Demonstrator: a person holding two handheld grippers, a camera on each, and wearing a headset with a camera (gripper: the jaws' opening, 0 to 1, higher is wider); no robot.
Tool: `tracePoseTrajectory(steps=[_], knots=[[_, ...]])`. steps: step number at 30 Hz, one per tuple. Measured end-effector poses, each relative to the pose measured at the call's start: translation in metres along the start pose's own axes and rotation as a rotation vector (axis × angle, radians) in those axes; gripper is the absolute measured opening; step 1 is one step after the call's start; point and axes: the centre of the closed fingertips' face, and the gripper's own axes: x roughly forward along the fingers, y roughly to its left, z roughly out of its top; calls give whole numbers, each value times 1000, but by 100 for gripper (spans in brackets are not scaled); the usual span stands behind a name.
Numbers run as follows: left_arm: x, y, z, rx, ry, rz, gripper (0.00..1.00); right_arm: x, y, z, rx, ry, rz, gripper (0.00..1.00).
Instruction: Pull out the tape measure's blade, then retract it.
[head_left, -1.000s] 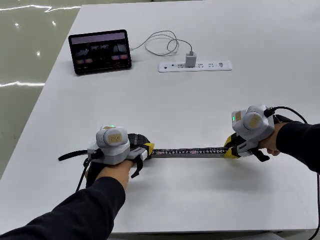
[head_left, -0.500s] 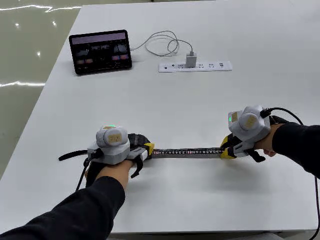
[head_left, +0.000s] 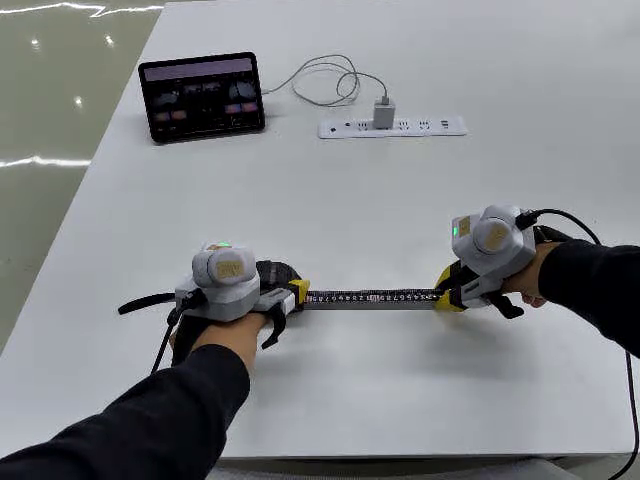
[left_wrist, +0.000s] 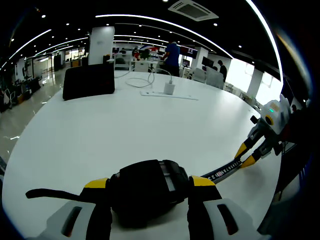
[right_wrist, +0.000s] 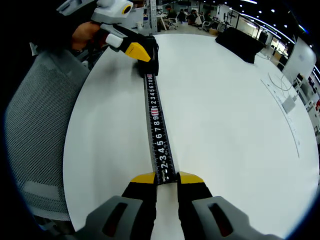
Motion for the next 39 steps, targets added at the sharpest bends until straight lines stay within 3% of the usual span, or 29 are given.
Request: tracePoseTrajectory(steps=[21, 39], knots=[[0, 0, -1, 3, 3, -5, 57, 6, 4, 13, 1, -11, -4, 11], [0, 0, -1, 2, 6, -8, 57, 15, -2, 21, 11, -33, -5, 11]])
